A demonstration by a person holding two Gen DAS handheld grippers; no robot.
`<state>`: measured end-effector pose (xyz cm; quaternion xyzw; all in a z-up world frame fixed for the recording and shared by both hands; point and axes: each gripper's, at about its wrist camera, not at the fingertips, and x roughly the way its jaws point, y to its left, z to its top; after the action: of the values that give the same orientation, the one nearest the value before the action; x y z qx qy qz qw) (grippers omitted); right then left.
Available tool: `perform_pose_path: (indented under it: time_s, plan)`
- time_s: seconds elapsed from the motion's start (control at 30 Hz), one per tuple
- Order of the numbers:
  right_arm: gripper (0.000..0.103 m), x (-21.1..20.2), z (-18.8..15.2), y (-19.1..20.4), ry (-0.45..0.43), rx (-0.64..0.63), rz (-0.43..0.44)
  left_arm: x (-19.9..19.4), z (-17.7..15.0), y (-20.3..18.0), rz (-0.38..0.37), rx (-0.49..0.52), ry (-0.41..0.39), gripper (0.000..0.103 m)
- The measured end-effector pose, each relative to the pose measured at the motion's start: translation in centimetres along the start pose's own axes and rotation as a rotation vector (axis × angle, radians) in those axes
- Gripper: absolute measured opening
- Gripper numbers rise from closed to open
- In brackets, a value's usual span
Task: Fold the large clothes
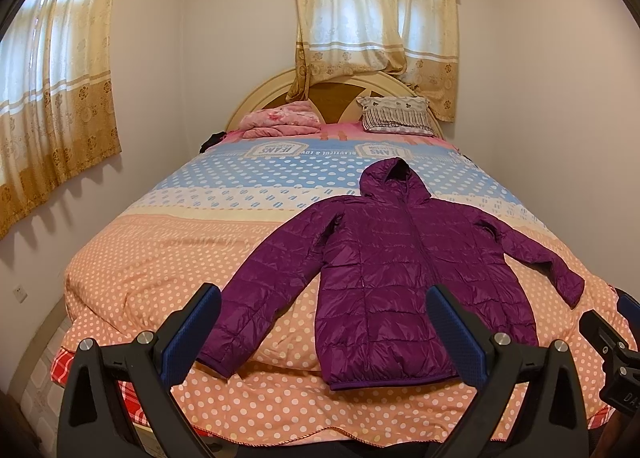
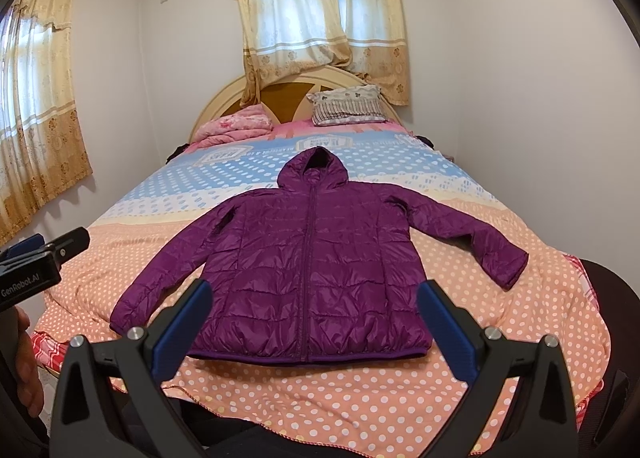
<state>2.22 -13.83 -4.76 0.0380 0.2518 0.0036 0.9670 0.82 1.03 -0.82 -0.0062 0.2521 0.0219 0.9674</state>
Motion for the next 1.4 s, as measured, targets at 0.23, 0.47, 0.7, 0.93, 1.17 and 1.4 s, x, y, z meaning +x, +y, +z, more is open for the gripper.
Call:
perform_pose_path:
  time_s: [0.23,0.47,0.7,0.93,1.17,1.4]
  plan:
    - [0.103,0.1,0.2,-0.3,0.002,0.001,0.001,0.0,-0.1,-0.1,0.002,-0.004,-0.001,0.102]
    - [0.103,0.3,0.1,-0.3,0.007,0.005,0.002,0.0,0.0,0.2,0.002,-0.002,-0.002,0.102]
    - [0.103,0.3,-0.2,-0.5,0.01,0.007,0.003,0.2,0.1,0.4,0.0,-0.006,-0.001,0.102]
    - [0.103,0.6,-0.1,-0.5,0.02,0.01,0.008,0.4,0.0,0.5,-0.001,-0.005,0.004,0.102]
    - [0.103,1.3,-0.3,-0.6,0.045,0.023,0.027,1.3,-0.4,0.4,-0.013,-0.009,0.028,0.102]
    - [0.103,4.3,-1.0,-2.8,0.11,0.085,0.078,5.0,-0.4,0.3,0.006,0.022,0.047,0.102]
